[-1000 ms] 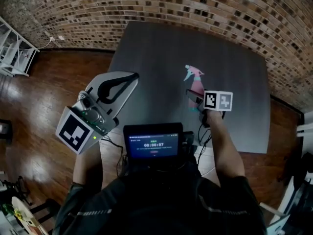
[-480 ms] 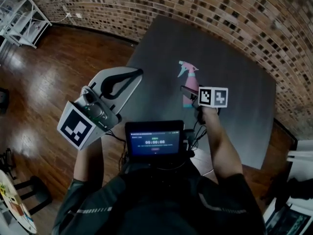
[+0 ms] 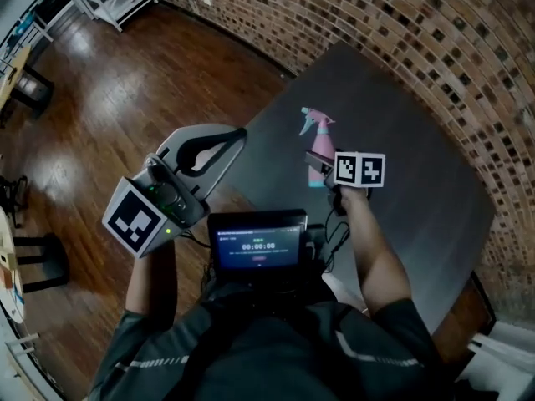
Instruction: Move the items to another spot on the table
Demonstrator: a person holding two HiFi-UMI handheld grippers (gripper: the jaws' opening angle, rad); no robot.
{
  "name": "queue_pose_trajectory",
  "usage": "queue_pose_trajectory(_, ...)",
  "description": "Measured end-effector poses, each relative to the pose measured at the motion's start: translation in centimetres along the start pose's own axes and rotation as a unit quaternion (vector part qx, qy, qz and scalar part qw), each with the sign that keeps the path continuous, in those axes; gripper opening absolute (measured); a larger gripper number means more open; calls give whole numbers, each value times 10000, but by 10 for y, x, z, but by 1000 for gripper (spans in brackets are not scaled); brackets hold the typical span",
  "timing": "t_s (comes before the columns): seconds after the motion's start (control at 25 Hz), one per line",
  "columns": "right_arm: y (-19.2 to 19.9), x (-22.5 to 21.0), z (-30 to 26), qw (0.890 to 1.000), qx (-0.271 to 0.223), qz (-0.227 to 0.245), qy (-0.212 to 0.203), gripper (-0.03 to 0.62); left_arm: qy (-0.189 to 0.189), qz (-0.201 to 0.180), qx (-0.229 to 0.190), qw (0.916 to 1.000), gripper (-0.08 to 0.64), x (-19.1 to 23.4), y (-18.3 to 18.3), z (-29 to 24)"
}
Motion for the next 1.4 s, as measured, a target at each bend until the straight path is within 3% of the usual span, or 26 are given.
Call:
queue_pose_trajectory(0.32, -26, 38, -44, 9973, 280, 427, -537, 393, -678, -108, 367, 9970, -3, 22, -4, 24)
queue_pose_trajectory(0.52, -32, 55, -62, 9956, 330, 576, -656, 393, -792, -201, 369, 9960, -3, 27, -6, 38)
queue_pose_trajectory(0.96, -76, 143, -159, 9986, -138, 438, -268, 393, -464, -131, 64, 9988, -3, 161, 11, 139)
queue_pose_trajectory(1.16, -108, 206, -206, 9975, -502, 420, -282, 393, -407, -129, 5, 9991, -3, 230, 10, 192)
queue_pose_trajectory(1.4, -147, 288, -244, 9935, -780, 728, -385, 393, -492, -152, -106, 9986, -3, 294, 9, 248)
Point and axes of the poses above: the fingertips, and each gripper's own axes: z backward along the fingers, x to its left, y out of its underside, the point moved 1 cm from there along z, backward along the fingers, and after that the axes turned 6 degrees about -y, right-handed, at the moved point
